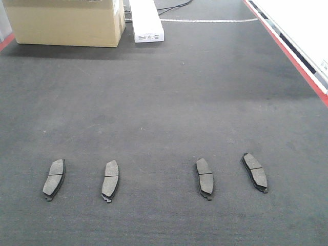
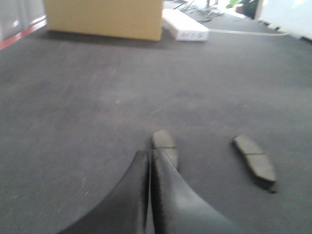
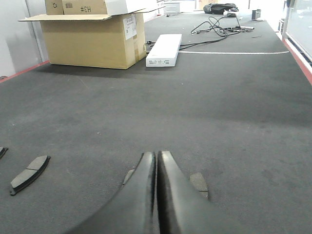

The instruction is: Move and align brake pads A on conveyor

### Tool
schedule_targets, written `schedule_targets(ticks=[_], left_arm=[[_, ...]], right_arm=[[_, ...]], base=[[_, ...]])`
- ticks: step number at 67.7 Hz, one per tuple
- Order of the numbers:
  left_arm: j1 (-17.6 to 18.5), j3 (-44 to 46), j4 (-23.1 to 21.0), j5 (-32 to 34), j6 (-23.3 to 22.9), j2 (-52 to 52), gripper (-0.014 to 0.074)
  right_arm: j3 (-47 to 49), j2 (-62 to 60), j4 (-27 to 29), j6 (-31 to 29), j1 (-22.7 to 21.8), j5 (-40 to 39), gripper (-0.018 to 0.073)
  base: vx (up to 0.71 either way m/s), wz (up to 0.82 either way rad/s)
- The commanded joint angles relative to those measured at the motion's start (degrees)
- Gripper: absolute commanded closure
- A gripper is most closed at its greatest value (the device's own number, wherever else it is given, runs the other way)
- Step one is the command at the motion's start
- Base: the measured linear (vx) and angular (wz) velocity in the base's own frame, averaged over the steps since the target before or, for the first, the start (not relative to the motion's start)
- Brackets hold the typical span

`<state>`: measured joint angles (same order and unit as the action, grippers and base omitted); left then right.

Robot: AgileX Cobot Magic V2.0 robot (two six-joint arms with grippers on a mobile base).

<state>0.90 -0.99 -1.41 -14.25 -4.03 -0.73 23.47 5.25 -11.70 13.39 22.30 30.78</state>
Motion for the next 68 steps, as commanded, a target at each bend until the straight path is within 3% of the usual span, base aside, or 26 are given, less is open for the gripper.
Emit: schedule_targets(ticks=[1,8,68], left_arm=[[-1.8,-1.5,-1.2,9.4,0.0,-0.9,0.0603],[-3.3,-1.5,-1.7,10.0,0.2,-0.9,0.0603],[-3.3,-1.5,0.2,10.6,0.2,-0.9,0.0603]], right_arm=[[1.5,1.4,-0.5,0.1,-0.3,-4.2,0.0571],[1.5,1.4,-0.5,0.1,-0.3,-4.2,0.0571],[1.5,1.4,-0.5,0.1,-0.3,-4.2,0.0571]], base=[[0.0,0.0],[0.0,0.0],[0.0,0.0]])
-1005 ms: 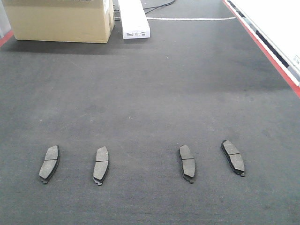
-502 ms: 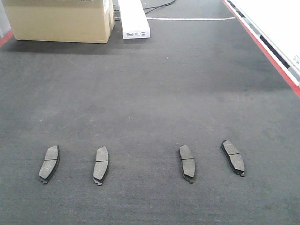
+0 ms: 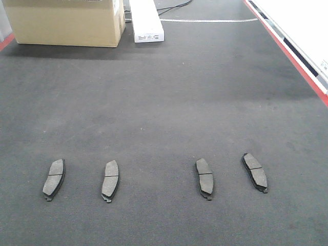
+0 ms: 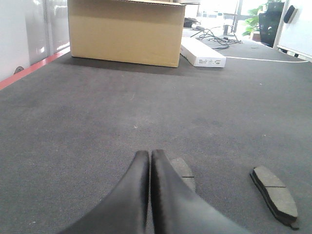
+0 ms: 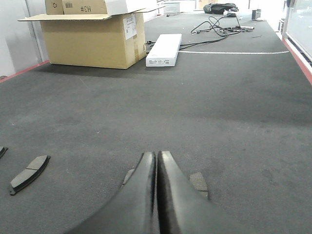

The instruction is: Move and align brake pads A on conveyor

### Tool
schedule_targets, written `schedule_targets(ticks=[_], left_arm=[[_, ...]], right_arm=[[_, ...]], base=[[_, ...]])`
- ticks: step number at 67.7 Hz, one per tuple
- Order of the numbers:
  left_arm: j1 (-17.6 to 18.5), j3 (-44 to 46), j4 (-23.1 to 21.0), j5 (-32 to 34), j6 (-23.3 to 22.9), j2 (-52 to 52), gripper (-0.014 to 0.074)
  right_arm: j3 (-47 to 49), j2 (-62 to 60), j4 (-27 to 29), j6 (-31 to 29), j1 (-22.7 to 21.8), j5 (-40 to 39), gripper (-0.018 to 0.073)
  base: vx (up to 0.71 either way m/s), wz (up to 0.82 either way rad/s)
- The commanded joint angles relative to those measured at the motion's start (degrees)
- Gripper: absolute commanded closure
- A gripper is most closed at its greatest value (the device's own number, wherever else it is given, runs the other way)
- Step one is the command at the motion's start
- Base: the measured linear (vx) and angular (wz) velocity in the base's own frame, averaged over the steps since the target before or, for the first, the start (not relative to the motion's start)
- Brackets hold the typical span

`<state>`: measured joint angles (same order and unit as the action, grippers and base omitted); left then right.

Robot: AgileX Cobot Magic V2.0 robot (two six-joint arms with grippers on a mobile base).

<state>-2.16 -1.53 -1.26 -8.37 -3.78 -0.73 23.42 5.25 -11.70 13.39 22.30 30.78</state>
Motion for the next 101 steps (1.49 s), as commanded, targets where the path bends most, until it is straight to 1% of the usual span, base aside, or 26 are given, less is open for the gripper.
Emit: schedule_targets(ticks=[1,30,35,39,53,57,61,67,71,78,86,91,97,101], left_arm=[[-0.2,-1.0,0.0,4.7,-0.1,-0.9,0.0603],[-0.2,-1.0,0.0,4.7,-0.1,-0.9,0.0603],[-0.2,-1.0,0.0,4.7,-0.1,-0.9,0.0603],[-0.2,-1.0,0.0,4.7,-0.1,-0.9,0.0603],[-0.2,-1.0,0.0,4.7,-0.1,-0.9,0.0603],[-0.2,-1.0,0.0,4.7,-0.1,-0.9,0.0603],[-0.2,-1.0,0.0,4.7,-0.1,-0.9,0.0603],[-0.2,-1.0,0.0,4.7,-0.1,-0.9,0.0603],[-0.2,-1.0,0.0,4.7,-0.1,-0.9,0.0603],[-0.2,-1.0,0.0,4.7,-0.1,-0.9,0.0603],[-0.2,-1.0,0.0,4.7,-0.1,-0.9,0.0603],[-0.2,-1.0,0.0,4.7,-0.1,-0.9,0.0603],[-0.2,-1.0,0.0,4.7,-0.1,-0.9,0.0603],[-0.2,-1.0,0.0,4.7,-0.1,-0.9,0.0603]], right_arm=[[1.5,1.4,-0.5,0.1,-0.3,-4.2,0.0571],[1.5,1.4,-0.6,0.0,-0.3,-4.3,0.0571],[1.5,1.4,-0.9,-0.1,-1.3,-4.4,0.0571],[1.5,1.6,-0.4,-0.1,-4.0,-4.5,0.0571],[1.5,2.6,-0.3,-0.1,-18.0,-4.7,0.0571],[1.2,2.7,-0.3,-0.1,-20.8,-4.9,0.0571],[-0.7,2.7,-0.3,-0.3,-23.1,-7.8,0.0571],[-6.3,2.5,-0.5,-0.7,-26.1,-16.7,0.0571],[-9.9,2.5,-0.4,-0.7,-27.8,-21.1,0.0571],[-14.0,2.5,1.7,-1.0,-30.3,-26.6,0.0571],[-17.3,2.2,3.4,-3.9,-30.3,-30.8,0.0571],[-19.8,1.3,6.5,-6.8,-30.3,-32.7,0.0571],[-22.8,-0.4,11.7,-10.6,-30.2,-35.1,0.0571],[-24.5,-2.2,13.5,-11.0,-30.1,-35.5,0.0571]], base=[[0.0,0.0],[0.0,0.0],[0.0,0.0],[0.0,0.0],[0.0,0.0],[0.0,0.0],[0.0,0.0],[0.0,0.0],[0.0,0.0],[0.0,0.0],[0.0,0.0],[0.0,0.0],[0.0,0.0],[0.0,0.0]])
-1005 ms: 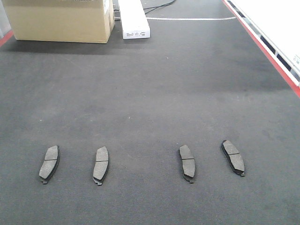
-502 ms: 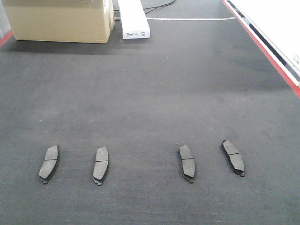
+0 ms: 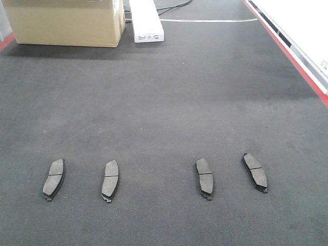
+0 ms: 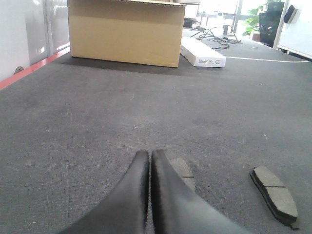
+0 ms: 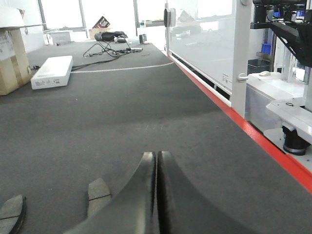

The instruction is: Move and align brake pads A on conveyor

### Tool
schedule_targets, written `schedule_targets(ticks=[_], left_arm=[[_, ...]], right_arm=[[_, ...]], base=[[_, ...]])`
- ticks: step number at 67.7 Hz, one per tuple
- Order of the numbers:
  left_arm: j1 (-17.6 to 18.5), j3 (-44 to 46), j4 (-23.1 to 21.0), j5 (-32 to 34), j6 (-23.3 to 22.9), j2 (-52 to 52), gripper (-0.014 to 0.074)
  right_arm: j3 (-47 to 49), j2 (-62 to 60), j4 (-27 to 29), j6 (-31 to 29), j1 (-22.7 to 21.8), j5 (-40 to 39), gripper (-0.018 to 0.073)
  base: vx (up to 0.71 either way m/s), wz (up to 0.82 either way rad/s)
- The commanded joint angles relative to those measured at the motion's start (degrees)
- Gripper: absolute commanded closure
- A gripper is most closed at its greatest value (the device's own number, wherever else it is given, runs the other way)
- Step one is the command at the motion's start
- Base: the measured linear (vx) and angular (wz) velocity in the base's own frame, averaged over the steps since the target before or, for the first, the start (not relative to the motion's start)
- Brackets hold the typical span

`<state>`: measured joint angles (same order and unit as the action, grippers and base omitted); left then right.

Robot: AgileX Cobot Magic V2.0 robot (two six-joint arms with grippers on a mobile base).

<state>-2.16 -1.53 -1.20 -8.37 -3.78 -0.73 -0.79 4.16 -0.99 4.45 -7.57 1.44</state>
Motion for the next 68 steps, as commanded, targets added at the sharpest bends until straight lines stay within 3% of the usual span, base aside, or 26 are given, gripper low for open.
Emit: schedule_targets(ticks=[1,15,29,68], left_arm=[[-0.2,-1.0,0.0,4.7,-0.1,-0.9,0.0603],[-0.2,-1.0,0.0,4.7,-0.1,-0.9,0.0603],[-0.2,-1.0,0.0,4.7,-0.1,-0.9,0.0603],[-0.2,-1.0,0.0,4.7,-0.1,-0.9,0.0603]], right_arm=[[-0.8,-1.7,2.8,-2.0,-0.3,-6.2,0.0571],[-1.5,-5.4,2.4,-1.2,0.6,-2.2,0.0571],[-1.5,-5.4,0.0,-1.8,9.8,-2.3,0.0571],[-1.5,-5.4,-1.2,-1.4,8.7,-2.1,0.0571]], base=[[0.0,0.0],[0.0,0.0],[0.0,0.0],[0.0,0.0]])
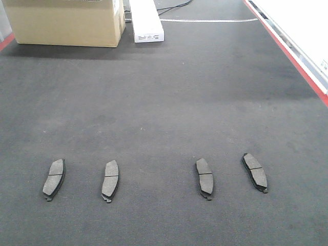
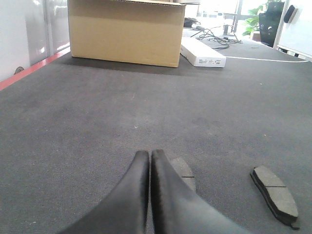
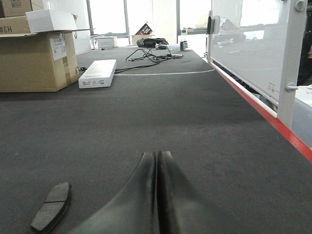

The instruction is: Move and align brake pads A on conveyor

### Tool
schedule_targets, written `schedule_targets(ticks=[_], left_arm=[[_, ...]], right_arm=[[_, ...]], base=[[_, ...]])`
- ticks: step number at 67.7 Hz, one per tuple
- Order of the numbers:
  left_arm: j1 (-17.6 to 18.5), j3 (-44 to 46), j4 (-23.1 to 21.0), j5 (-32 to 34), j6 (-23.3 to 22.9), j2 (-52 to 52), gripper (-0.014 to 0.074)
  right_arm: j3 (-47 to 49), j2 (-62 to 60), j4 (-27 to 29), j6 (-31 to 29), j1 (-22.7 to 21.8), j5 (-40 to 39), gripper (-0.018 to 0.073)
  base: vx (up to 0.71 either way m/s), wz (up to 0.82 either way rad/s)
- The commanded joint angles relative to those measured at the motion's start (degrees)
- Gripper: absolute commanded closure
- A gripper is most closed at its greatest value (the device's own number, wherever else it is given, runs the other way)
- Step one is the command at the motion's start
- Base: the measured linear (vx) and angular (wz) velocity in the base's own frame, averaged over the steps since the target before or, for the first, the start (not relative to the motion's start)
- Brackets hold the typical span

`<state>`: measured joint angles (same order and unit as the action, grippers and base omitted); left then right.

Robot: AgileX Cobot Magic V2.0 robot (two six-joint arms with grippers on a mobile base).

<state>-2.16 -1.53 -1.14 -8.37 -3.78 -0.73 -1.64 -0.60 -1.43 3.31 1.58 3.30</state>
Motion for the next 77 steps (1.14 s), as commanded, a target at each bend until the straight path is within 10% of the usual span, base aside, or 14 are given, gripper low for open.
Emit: schedule_targets(ticks=[1,77], left_arm=[[-0.2,-1.0,-0.1,4.7,-0.1,-0.9,0.0603],[-0.2,-1.0,-0.1,4.7,-0.1,-0.9,0.0603]], right_arm=[[-0.7,-0.7,-0.7,-0.3,-0.4,-4.0,0.0571],[-0.7,-0.7,-0.7,-0.3,-0.4,-4.1,0.0571]], base=[[0.0,0.0],[0.0,0.0]])
